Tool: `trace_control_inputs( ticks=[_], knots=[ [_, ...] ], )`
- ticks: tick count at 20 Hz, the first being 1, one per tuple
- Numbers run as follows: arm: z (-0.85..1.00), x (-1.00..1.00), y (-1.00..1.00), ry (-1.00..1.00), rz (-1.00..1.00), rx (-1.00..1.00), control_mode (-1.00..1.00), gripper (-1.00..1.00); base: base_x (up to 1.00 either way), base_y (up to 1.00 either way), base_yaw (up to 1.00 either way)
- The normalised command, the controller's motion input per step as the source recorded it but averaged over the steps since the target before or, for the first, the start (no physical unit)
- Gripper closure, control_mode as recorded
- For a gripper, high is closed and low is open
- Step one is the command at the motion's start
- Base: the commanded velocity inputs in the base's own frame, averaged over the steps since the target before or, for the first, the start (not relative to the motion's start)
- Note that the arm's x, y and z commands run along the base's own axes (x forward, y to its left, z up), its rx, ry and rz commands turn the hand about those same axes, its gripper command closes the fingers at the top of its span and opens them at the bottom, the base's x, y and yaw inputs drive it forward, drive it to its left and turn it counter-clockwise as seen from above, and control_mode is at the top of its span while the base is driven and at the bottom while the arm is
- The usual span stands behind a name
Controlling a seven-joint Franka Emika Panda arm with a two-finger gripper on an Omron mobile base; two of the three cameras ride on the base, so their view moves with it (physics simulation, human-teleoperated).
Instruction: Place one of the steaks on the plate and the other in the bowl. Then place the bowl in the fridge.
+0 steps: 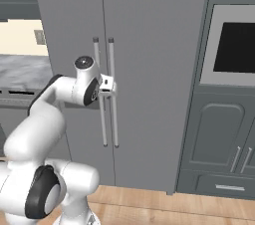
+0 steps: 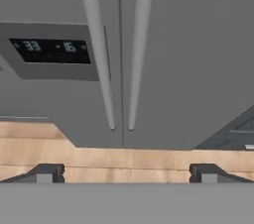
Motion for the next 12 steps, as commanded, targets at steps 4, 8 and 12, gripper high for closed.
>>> trace_control_inputs(
  ticks=[4, 8, 12],
  knots=[
    [0.00, 0.61, 0.04, -0.09, 0.00, -0.05, -1.00, -1.00, 0.00, 0.00, 0.00],
    [0.00, 0.49, -0.01, -0.13, 0.00, -0.01, -1.00, -1.00, 0.00, 0.00, 0.00],
    [0.00, 0.57, 0.00, -0.03, 0.00, 0.00, -1.00, -1.00, 0.00, 0.00, 0.00]
  ],
)
